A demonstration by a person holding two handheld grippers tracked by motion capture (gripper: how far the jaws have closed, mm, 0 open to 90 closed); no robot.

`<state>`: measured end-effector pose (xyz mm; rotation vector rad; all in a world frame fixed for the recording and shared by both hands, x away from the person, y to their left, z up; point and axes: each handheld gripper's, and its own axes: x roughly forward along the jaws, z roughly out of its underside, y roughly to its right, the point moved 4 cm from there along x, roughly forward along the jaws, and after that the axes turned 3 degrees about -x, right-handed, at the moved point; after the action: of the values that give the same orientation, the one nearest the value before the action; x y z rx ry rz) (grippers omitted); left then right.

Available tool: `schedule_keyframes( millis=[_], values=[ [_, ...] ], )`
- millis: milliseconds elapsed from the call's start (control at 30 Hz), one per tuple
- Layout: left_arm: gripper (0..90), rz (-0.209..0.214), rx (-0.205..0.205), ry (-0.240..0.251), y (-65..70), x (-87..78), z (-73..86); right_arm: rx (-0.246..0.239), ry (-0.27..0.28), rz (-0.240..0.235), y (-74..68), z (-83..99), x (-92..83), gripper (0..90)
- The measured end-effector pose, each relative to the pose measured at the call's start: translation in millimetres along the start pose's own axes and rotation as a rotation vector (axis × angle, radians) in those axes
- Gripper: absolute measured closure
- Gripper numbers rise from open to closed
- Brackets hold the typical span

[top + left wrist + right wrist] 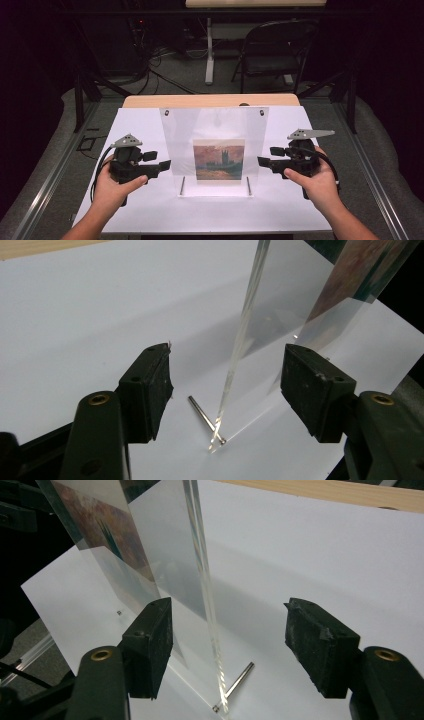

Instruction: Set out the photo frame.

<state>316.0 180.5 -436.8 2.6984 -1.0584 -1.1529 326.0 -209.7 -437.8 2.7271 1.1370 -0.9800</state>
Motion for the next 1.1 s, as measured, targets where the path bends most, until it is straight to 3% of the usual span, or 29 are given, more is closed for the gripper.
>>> schedule_keyframes(
  millis=[133, 333, 500, 800, 967, 1100],
  values=[
    [37.4, -0.015, -0.011, 0.016, -3.4, -6.4, 8.7, -0.007, 0.020, 0.027, 0.1, 6.0, -6.8, 35.2],
    [40.3, -0.040, -0.030, 0.022, -9.3, -12.5, 29.5, 0.007, 0.057, 0.026, -3.7, 17.8, -15.9, 35.2],
    [41.8, -0.076, -0.057, 0.038, -19.9, -15.4, 48.6, 0.019, 0.057, 0.047, -5.1, 35.5, -17.3, 35.2],
    [40.1, -0.147, -0.128, 0.014, -42.0, -0.2, 87.9, 0.013, 0.008, 0.161, 6.7, 76.2, -6.5, 35.2],
    [40.5, -0.132, -0.172, 0.015, -49.3, 11.4, 97.2, 0.018, 0.002, 0.188, 12.7, 94.8, 2.8, 35.3],
    [40.9, -0.156, -0.160, 0.007, -52.0, 21.0, 99.9, 0.006, 0.005, 0.204, 14.1, 105.2, 11.4, 35.3]
  ],
)
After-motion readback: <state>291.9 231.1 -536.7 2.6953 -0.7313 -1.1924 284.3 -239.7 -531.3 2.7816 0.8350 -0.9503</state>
